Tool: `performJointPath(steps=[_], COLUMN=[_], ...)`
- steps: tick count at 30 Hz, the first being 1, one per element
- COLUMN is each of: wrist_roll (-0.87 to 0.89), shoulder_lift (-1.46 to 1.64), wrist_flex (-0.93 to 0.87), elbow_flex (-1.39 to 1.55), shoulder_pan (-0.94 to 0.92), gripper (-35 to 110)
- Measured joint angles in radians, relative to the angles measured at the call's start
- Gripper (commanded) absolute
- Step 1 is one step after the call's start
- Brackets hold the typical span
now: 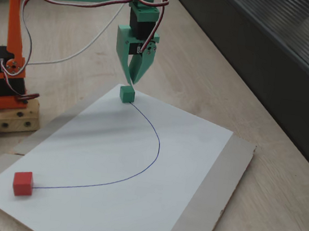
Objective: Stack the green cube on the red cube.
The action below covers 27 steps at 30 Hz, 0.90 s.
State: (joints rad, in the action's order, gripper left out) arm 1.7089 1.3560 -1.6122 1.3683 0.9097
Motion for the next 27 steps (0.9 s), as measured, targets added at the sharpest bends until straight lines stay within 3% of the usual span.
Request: performJointPath(steps=[9,14,27], wrist_roll=[0.000,0.000,0.000], shoulder_lift=[-0.003,-0.003,-0.003], wrist_flex=[-0.021,-0.115,-0.126], elbow_flex=[0.003,0.000,0.000], shoulder_pan=[0.002,0.002,0.002], gripper=[21,26,34])
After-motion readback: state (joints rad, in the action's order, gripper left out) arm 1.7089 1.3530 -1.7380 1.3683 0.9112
